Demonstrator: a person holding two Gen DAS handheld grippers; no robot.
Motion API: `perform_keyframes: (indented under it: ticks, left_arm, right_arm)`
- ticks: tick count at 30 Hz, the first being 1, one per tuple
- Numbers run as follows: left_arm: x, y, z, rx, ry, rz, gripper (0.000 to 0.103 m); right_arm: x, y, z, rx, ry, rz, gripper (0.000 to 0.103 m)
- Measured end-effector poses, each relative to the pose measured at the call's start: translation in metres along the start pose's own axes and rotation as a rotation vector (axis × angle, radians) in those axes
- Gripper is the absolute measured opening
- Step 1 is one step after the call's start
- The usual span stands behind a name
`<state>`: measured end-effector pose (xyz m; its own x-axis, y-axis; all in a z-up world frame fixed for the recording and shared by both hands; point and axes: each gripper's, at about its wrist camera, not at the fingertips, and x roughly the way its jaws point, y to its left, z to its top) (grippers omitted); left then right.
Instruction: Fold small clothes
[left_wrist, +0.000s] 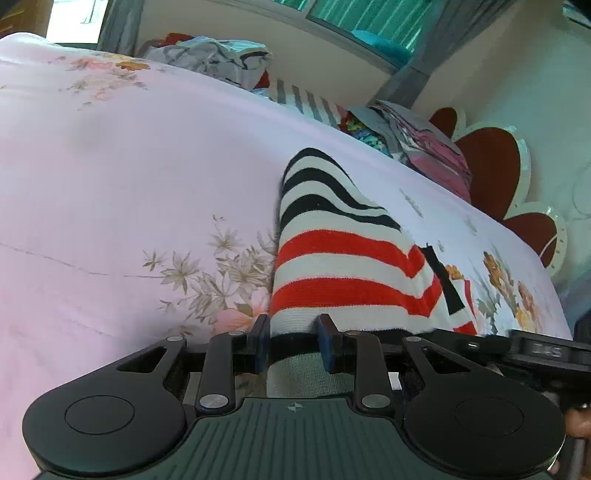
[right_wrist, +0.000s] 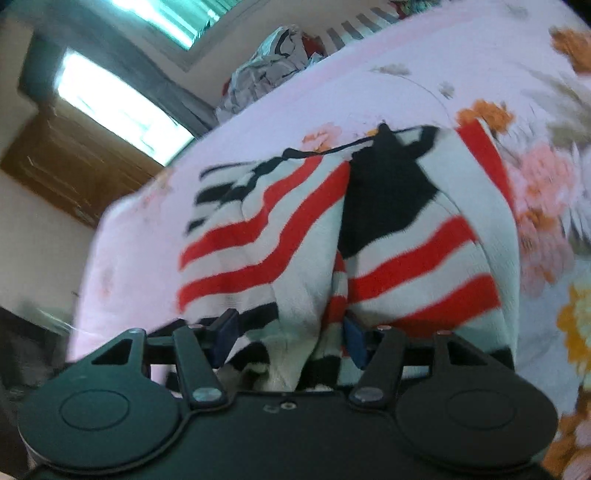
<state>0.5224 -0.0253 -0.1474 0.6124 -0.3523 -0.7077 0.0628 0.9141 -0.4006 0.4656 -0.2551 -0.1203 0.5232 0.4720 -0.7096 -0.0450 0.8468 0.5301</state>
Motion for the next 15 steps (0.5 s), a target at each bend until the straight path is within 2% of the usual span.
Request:
perform_keyframes:
  ticks: [1,2,3,5,8,11,13,15]
  left_arm:
    - [-0.001,-0.001,0.001,0.011,0.003,0.002,0.027]
    - [-0.003,0.000,0.002,0.014,0.003,0.001,0.027]
    - [-0.007,0.000,0.004,0.011,-0.006,-0.003,0.027]
    - [-0.014,0.001,0.007,0.010,-0.048,-0.018,0.027]
    - [-0.016,-0.008,0.013,0.032,-0.061,-0.073,0.027]
    - [-0.015,-0.037,0.018,0.131,-0.064,-0.110,0.027]
    - [-0.008,-0.059,0.017,0.198,-0.053,-0.125,0.027]
    - [0.006,-0.078,0.013,0.251,-0.001,-0.118,0.027]
  right_arm:
    - [0.001,0.001,-0.002,-0.040,-0.012,-0.024,0.052]
    - [0.003,0.008,-0.003,-0.099,-0.021,-0.048,0.034]
    - [0.001,0.011,-0.004,-0.141,-0.022,-0.054,0.025]
    - [-0.010,0.023,-0.005,-0.235,-0.055,-0.059,0.019]
    - [-0.037,0.035,-0.007,-0.363,-0.154,-0.078,0.018]
    - [-0.076,0.036,-0.013,-0.462,-0.284,-0.087,0.018]
    - [-0.094,0.019,-0.018,-0.441,-0.328,-0.074,0.018]
    - [-0.089,-0.007,-0.021,-0.395,-0.301,-0.106,0.018]
